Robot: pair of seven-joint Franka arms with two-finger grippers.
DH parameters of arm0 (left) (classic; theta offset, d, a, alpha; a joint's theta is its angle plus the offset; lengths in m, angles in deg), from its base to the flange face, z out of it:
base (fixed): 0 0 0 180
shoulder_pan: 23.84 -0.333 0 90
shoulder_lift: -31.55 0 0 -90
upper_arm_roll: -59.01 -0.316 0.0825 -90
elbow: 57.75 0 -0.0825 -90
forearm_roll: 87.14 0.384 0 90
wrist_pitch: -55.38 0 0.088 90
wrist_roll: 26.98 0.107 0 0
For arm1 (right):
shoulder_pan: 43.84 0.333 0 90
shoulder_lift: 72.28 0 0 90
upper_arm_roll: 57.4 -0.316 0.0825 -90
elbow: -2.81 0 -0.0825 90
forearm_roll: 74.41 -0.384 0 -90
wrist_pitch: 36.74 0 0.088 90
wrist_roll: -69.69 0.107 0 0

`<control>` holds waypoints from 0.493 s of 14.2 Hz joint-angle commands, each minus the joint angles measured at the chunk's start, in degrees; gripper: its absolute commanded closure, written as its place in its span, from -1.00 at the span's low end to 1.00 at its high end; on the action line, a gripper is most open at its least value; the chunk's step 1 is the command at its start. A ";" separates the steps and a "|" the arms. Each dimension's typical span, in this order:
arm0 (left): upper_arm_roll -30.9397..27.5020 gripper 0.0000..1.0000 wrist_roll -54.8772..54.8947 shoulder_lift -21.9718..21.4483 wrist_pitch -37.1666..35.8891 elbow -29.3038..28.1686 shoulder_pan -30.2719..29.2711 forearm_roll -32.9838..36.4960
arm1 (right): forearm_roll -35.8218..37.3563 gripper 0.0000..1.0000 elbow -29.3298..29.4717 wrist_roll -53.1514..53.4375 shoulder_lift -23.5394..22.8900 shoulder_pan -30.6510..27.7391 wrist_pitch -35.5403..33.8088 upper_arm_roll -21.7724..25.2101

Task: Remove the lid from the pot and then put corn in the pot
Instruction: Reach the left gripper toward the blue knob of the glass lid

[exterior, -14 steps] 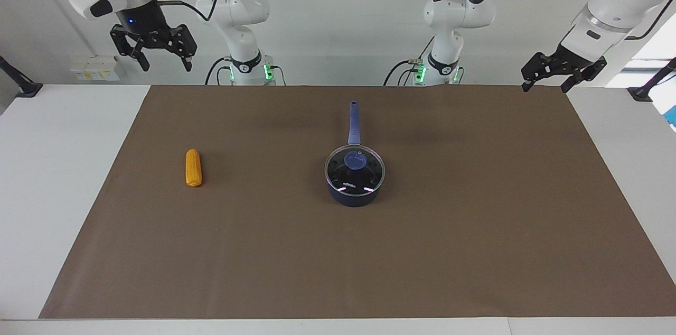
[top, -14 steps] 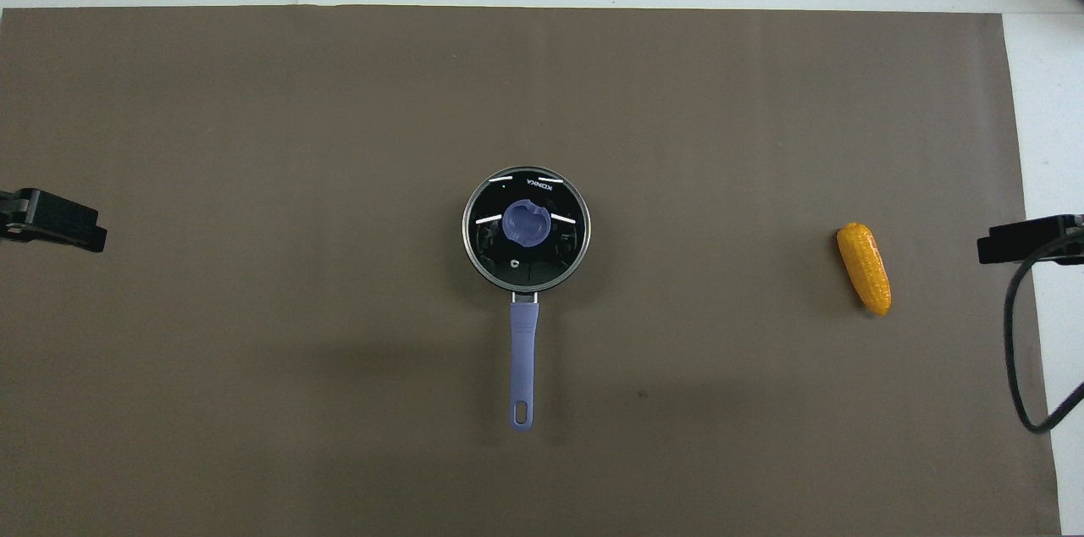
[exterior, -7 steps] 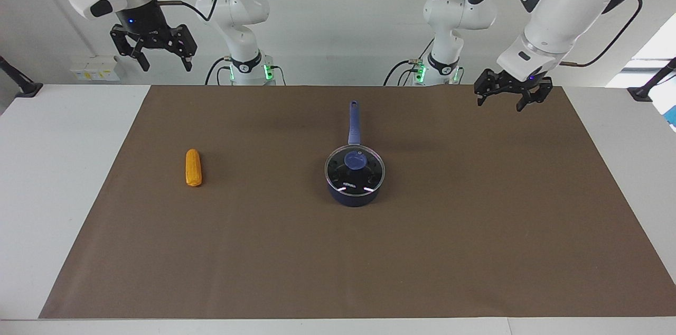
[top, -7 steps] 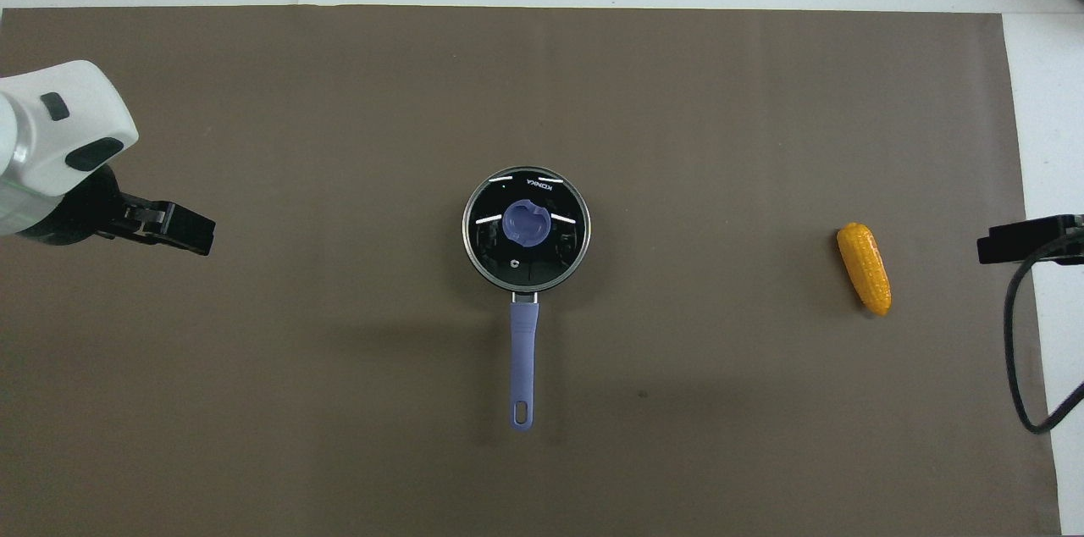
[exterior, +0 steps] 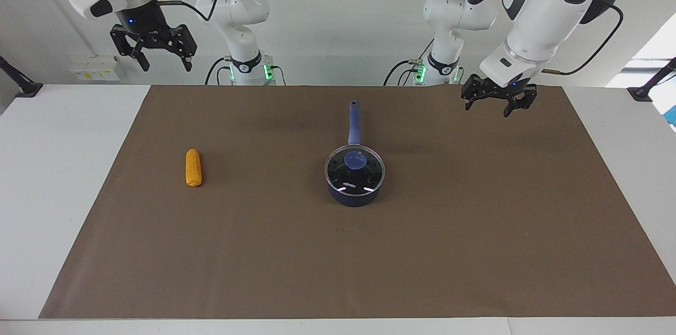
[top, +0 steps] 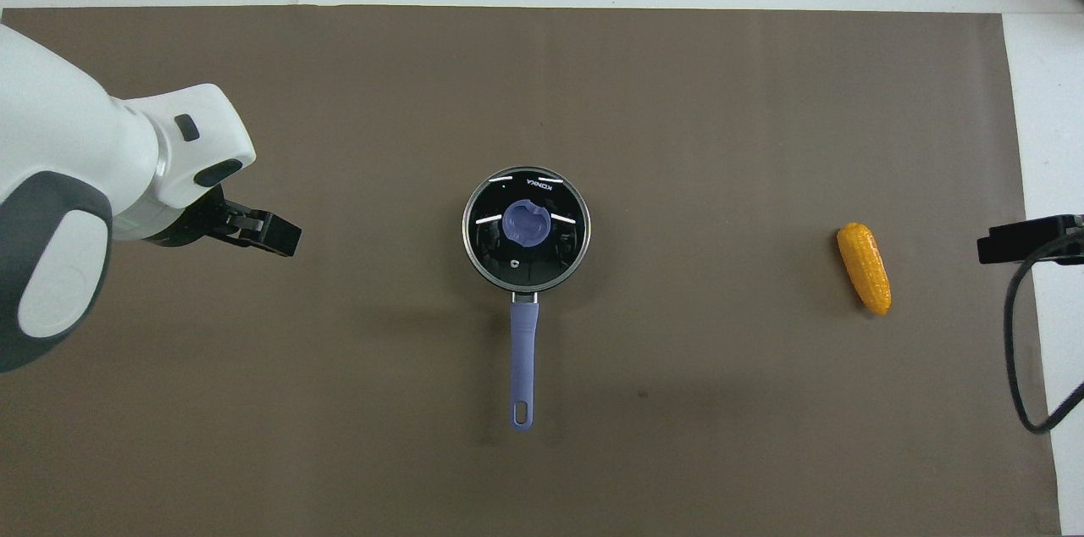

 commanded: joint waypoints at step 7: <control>-0.89 -1.00 -16.89 7.23 11.09 -0.69 10.69 -0.20 | -0.12 -1.00 -0.25 -1.34 0.67 -0.84 -0.60 -0.35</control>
